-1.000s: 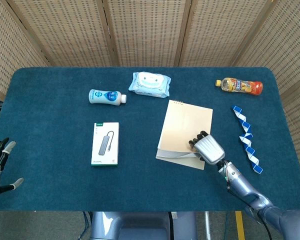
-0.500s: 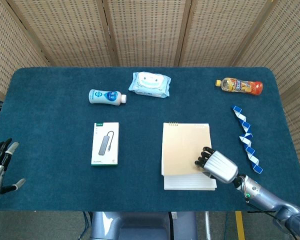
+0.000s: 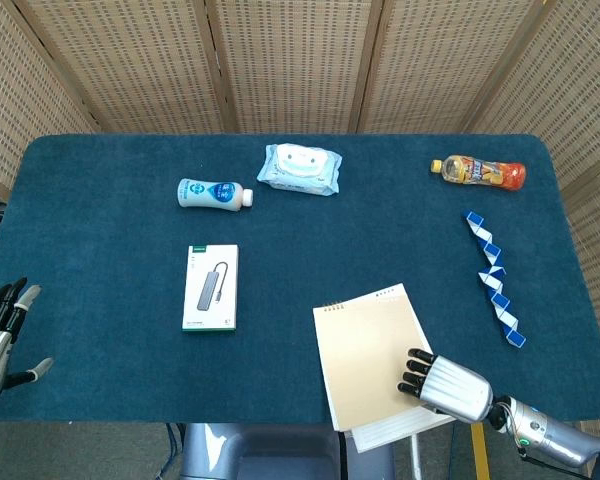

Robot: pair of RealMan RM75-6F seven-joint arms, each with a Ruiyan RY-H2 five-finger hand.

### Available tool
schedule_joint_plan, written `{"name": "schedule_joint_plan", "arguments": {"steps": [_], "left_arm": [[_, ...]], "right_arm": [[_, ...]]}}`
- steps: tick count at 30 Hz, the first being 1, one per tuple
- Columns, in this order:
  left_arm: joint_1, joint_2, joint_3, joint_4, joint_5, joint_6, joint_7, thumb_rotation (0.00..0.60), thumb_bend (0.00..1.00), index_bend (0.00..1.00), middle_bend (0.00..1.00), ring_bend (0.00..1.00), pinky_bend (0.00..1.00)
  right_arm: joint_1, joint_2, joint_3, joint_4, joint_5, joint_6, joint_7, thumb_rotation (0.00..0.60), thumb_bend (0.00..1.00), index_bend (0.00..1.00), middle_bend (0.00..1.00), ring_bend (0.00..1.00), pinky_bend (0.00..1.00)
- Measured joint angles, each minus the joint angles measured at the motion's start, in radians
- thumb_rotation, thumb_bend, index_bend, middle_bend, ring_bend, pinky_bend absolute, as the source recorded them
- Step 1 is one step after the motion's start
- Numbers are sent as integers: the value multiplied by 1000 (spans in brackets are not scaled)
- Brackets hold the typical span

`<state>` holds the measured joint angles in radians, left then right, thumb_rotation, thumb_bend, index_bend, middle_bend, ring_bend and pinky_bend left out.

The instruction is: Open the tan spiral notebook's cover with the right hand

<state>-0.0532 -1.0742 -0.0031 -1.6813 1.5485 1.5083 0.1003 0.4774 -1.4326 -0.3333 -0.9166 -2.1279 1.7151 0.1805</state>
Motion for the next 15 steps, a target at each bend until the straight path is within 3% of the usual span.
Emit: {"name": "schedule_joint_plan", "arguments": {"steps": [7,15], "left_arm": [[-2,-2,0,-1,-2,-5,6,600,0,0,0,0,0],[-7,-3,-3,0,-13,-17,7,600,0,0,0,0,0]], "right_arm": [[-10,18,-20,-44,-37,11,-16,600,592,671,620,476,331],[21,56,38,-157,31,-11,38,600,595,672,621,479,331]]}}
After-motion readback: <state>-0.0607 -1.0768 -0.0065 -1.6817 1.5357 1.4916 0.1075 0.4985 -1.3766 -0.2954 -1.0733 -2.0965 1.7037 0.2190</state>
